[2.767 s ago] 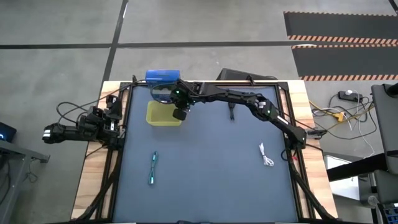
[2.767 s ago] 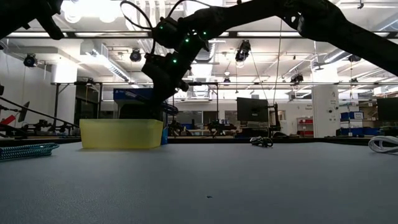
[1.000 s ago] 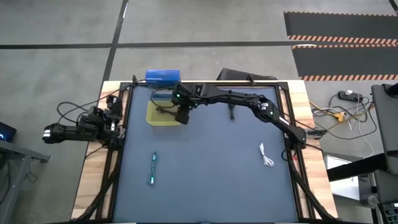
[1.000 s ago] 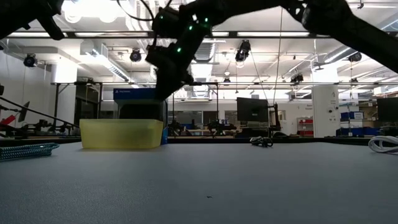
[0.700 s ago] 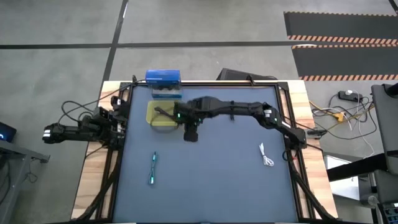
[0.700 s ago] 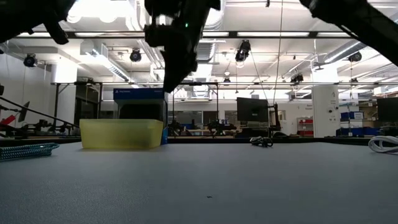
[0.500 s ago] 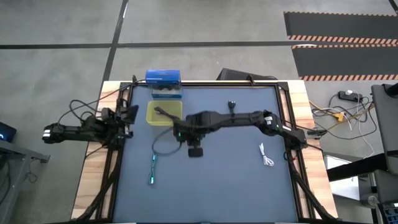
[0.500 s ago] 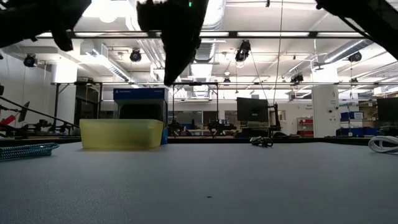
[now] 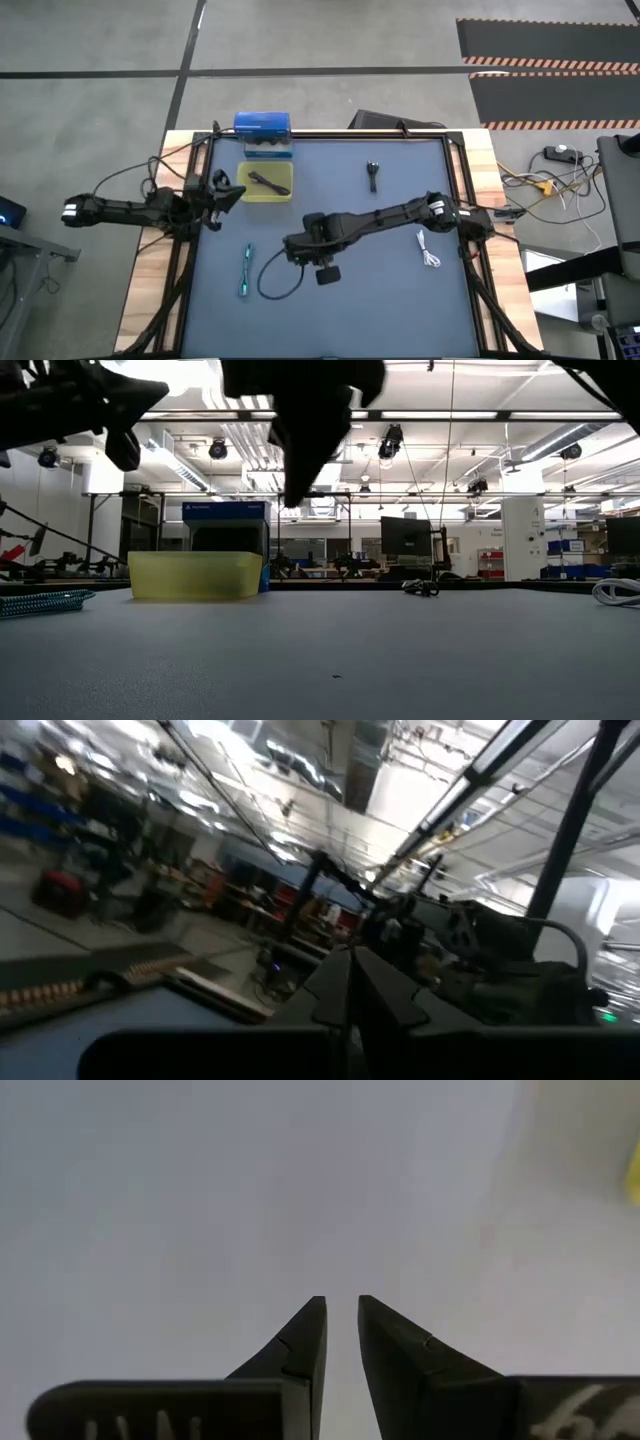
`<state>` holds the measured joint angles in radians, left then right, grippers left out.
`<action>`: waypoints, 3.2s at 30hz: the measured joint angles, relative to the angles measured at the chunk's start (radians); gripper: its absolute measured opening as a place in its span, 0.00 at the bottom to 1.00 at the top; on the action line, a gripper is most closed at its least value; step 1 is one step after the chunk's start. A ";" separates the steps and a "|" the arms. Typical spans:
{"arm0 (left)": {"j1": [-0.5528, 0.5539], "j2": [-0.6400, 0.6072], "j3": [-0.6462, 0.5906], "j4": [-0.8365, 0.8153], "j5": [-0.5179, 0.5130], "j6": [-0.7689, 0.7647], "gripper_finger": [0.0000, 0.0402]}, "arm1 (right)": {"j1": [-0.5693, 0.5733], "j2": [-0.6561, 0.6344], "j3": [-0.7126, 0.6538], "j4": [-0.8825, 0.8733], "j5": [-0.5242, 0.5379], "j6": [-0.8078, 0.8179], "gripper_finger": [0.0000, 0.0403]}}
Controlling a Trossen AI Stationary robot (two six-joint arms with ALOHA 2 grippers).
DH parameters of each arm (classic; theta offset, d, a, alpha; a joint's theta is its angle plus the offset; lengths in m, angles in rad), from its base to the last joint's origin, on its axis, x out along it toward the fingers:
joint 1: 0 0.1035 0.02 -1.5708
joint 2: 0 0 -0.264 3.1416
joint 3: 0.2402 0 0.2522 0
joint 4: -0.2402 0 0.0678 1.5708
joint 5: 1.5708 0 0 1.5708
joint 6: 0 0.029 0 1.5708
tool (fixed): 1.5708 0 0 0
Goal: Pick and place USB-C Cables
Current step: Put the green charger cable into the yellow bin
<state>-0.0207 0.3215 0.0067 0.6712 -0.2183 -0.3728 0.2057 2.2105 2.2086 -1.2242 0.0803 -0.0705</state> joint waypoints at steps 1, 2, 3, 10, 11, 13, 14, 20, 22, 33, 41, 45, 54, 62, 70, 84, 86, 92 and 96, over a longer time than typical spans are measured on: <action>0.000 0.015 0.000 0.000 0.004 -0.020 0.00 | 0.005 -0.012 -0.030 0.005 0.000 0.006 0.13; -0.001 0.029 0.000 0.000 0.004 -0.039 0.00 | 0.009 -0.022 -0.062 0.014 0.001 0.013 0.13; -0.001 0.043 0.000 0.000 0.004 -0.055 0.00 | 0.012 -0.038 -0.099 0.031 0.002 0.022 0.13; -0.002 0.148 0.018 0.006 0.005 -0.096 0.00 | 0.019 -0.240 -0.473 0.370 0.005 0.025 0.13; -0.002 0.163 0.022 0.009 0.005 -0.103 0.00 | 0.016 -0.280 -0.537 0.448 0.014 0.017 0.13; -0.002 0.194 0.026 0.032 0.005 -0.119 0.00 | 0.014 -0.362 -0.673 0.602 0.044 -0.006 0.13; -0.003 0.210 0.026 0.046 0.005 -0.120 0.00 | 0.011 -0.402 -0.739 0.680 0.055 -0.023 0.13; -0.008 0.307 0.026 0.149 0.005 -0.122 0.00 | -0.027 -0.631 -1.077 1.042 0.062 -0.061 0.13; -0.008 0.340 0.026 0.188 0.005 -0.122 0.00 | -0.047 -0.701 -1.168 1.123 0.062 -0.061 0.13; -0.008 0.552 0.108 0.299 -0.002 -0.125 0.00 | -0.177 -1.050 -1.563 1.462 0.060 -0.176 0.13; -0.050 0.710 0.210 0.293 0.001 -0.226 0.00 | -0.282 -1.238 -1.694 1.619 0.003 -0.235 0.13; -0.103 0.781 0.264 0.285 0.000 -0.300 0.00 | -0.305 -1.289 -1.732 1.680 -0.035 -0.286 0.13; -0.238 0.941 0.445 -0.097 -0.001 -0.664 0.00 | -0.307 -1.348 -1.734 1.682 -0.063 -0.350 0.13; -0.330 1.052 0.713 -0.797 0.094 -0.993 0.00 | -0.307 -1.401 -1.735 1.630 -0.063 -0.354 0.13; -0.398 1.137 0.869 -1.414 0.242 -1.239 0.00 | -0.307 -1.426 -1.735 1.624 -0.062 -0.376 0.13; -0.405 1.143 0.855 -1.489 0.292 -1.290 0.00 | -0.309 -1.422 -1.735 1.622 -0.062 -0.386 0.13; -0.406 1.142 0.853 -1.511 0.292 -1.291 0.00 | -0.309 -1.422 -1.735 1.621 -0.061 -0.386 0.13; -0.405 1.141 0.852 -1.511 0.292 -1.293 0.05 | -0.309 -1.422 -1.735 1.609 -0.061 -0.375 0.13; -0.406 1.141 0.851 -1.519 0.292 -1.292 0.17 | -0.309 -1.422 -1.735 1.593 -0.061 -0.375 0.13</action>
<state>-0.4265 1.4629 0.8572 -0.8476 0.0738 -1.6646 -0.1036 0.7887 0.4740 0.3687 0.0193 -0.4453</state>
